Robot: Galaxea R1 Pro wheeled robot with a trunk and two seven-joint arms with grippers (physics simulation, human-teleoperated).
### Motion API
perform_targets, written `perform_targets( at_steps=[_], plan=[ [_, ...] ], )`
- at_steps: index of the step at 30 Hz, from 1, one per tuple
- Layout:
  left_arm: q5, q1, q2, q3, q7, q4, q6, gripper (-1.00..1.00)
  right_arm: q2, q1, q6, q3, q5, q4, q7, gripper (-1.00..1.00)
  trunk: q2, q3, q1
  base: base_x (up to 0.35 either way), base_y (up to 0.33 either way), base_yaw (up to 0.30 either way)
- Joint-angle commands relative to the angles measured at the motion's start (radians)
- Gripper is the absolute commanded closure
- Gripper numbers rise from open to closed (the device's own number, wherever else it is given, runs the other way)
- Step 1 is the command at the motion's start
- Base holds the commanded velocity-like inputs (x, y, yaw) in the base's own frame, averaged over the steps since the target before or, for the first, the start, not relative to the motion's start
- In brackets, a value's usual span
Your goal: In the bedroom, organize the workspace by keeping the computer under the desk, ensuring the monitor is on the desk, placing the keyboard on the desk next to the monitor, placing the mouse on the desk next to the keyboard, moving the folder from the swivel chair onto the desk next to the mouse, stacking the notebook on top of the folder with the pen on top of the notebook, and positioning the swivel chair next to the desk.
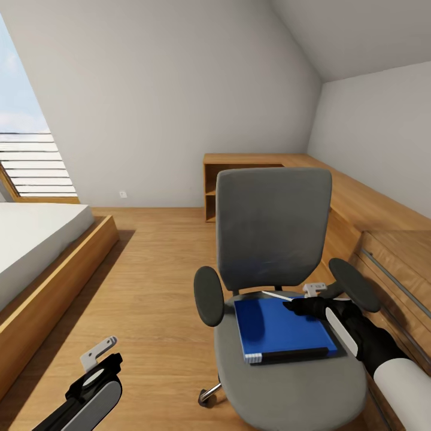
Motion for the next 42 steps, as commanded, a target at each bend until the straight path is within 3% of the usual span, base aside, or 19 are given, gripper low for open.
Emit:
perform_targets(
  at_steps=[1, 2, 42],
  plan=[
    [0.003, -0.001, 0.001, -0.003, 0.004, -0.001, 0.000, -1.00, -0.001, 0.000, 0.003, 0.004, 0.003, 0.006, 0.002, -1.00, 0.000, -0.001, 0.000, 0.000, 0.000, 0.000],
    [0.003, -0.001, 0.001, -0.003, 0.004, -0.001, 0.000, -1.00, -0.001, 0.000, 0.003, 0.004, 0.003, 0.006, 0.002, 1.00, 0.000, -0.001, 0.000, 0.000, 0.000, 0.000],
    [0.005, -0.001, 0.000, -0.006, 0.005, -0.001, 0.000, -1.00, -0.001, 0.000, 0.009, 0.004, 0.003, 0.005, 0.001, 1.00, 0.000, -0.001, 0.000, 0.000, 0.000, 0.000]
  ],
)
